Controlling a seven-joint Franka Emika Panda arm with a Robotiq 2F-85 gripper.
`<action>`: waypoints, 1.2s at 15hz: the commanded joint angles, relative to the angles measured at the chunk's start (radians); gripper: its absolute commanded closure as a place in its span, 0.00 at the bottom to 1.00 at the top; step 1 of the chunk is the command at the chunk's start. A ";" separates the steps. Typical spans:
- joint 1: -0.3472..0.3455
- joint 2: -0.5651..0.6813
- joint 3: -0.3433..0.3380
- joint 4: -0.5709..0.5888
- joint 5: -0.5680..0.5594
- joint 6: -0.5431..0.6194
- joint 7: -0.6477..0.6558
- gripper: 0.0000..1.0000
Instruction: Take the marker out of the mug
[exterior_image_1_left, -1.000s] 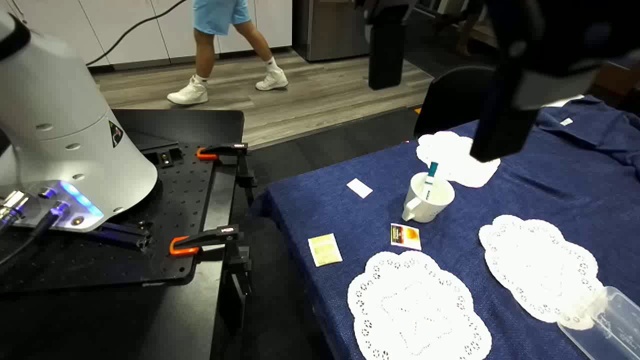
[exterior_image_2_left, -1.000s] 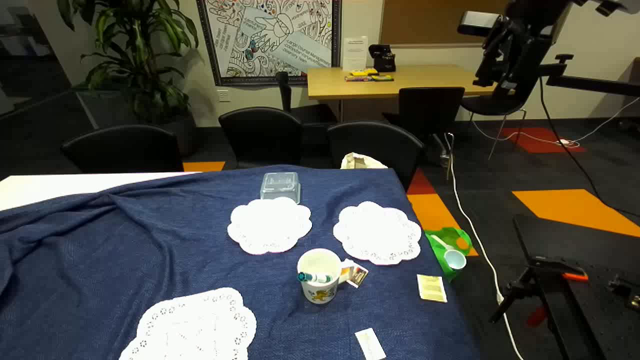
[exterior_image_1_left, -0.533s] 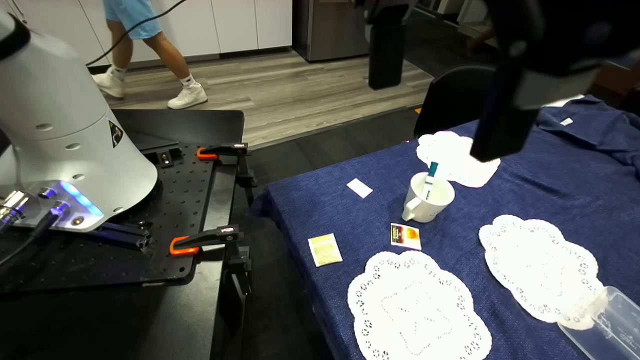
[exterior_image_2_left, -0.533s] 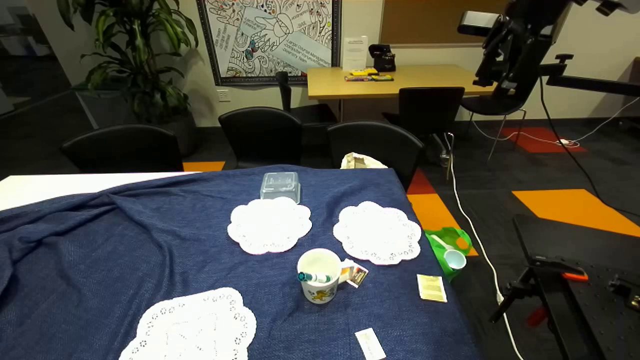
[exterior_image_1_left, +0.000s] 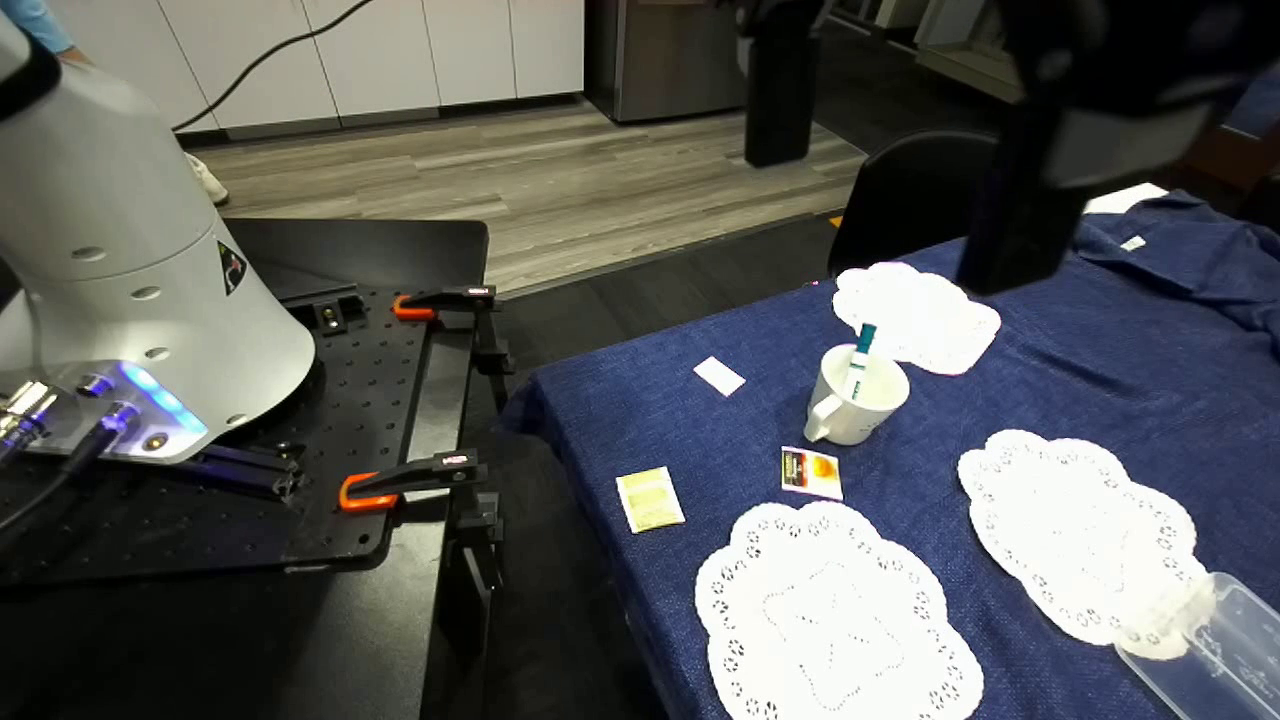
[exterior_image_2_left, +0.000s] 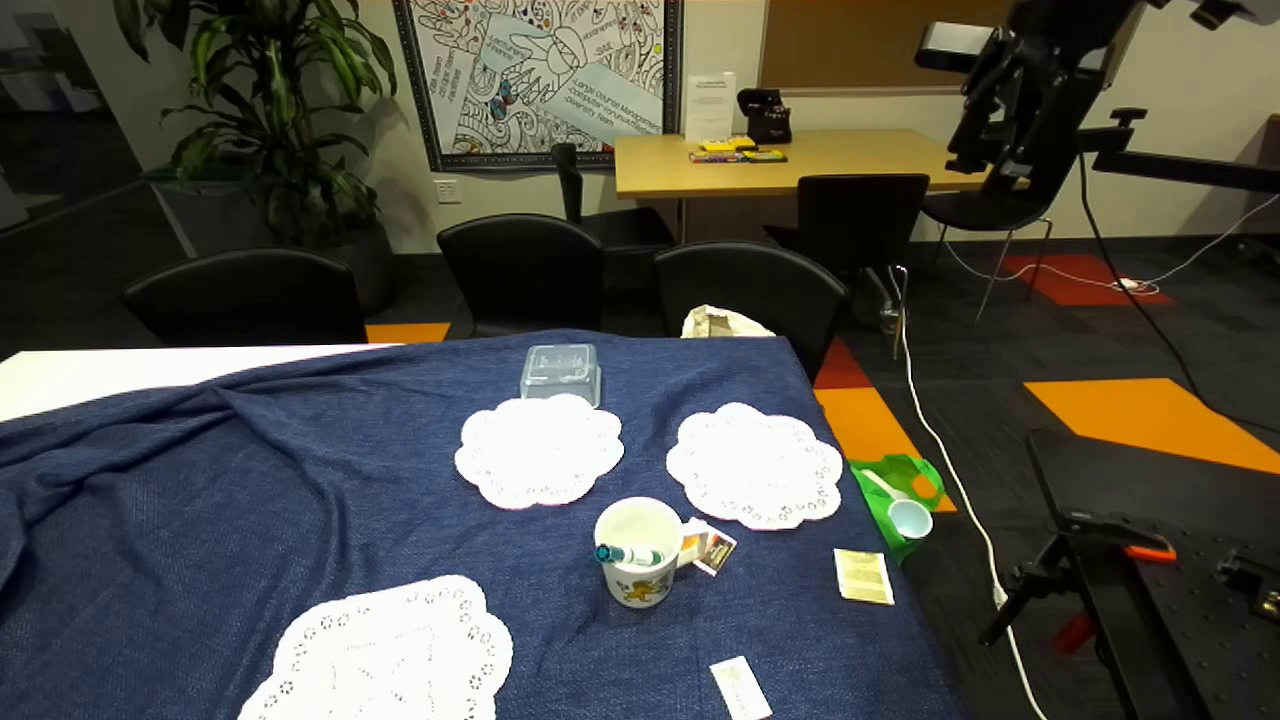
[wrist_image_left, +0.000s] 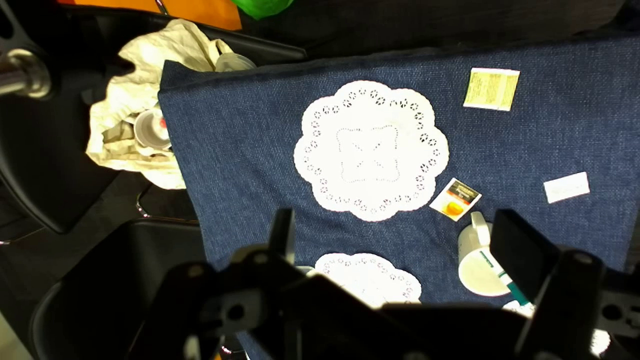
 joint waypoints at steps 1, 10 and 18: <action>0.028 0.036 0.027 0.038 -0.014 0.020 -0.003 0.00; 0.136 0.212 0.038 0.154 0.032 0.143 -0.069 0.00; 0.179 0.342 0.067 0.166 0.135 0.245 -0.103 0.00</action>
